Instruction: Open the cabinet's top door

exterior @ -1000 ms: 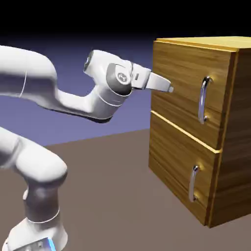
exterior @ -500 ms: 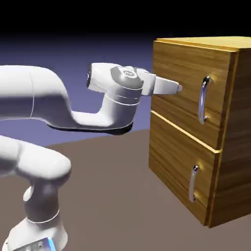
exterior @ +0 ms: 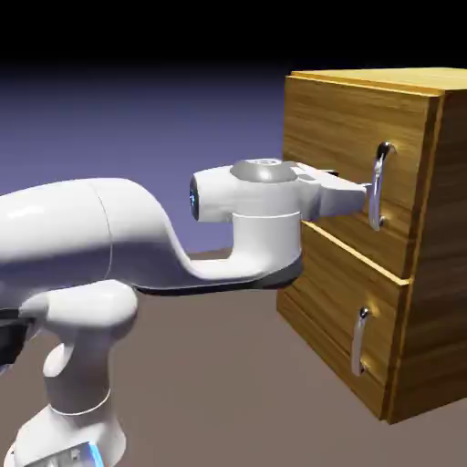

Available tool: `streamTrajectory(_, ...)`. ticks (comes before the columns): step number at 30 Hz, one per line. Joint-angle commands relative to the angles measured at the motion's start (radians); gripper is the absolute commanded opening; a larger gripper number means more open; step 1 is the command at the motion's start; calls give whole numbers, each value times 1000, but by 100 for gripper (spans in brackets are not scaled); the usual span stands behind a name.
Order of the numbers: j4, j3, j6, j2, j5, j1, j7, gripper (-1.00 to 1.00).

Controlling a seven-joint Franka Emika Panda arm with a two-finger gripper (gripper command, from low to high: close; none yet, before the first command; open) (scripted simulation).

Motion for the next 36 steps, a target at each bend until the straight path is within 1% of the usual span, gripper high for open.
streamTrajectory(1, 4, -10, -2, -5, -25, 9, 17, 100)
streamTrajectory(2, 4, -10, -2, -5, -25, 9, 17, 100)
streamTrajectory(7, 130, -98, -37, 41, -52, 184, 24, 100)
streamTrajectory(8, 130, -98, -37, 41, -52, 184, 24, -100)
streamTrajectory(9, 130, -98, -37, 41, -52, 184, 24, -100)
streamTrajectory(17, -145, 122, -224, 19, 97, -106, 19, -100)
streamTrajectory(25, -400, 407, -414, -85, 358, -359, -34, -100)
streamTrajectory(30, -514, 588, -524, -172, 555, -444, -79, -100)
streamTrajectory(36, -602, 806, -658, -264, 803, -472, -127, -100)
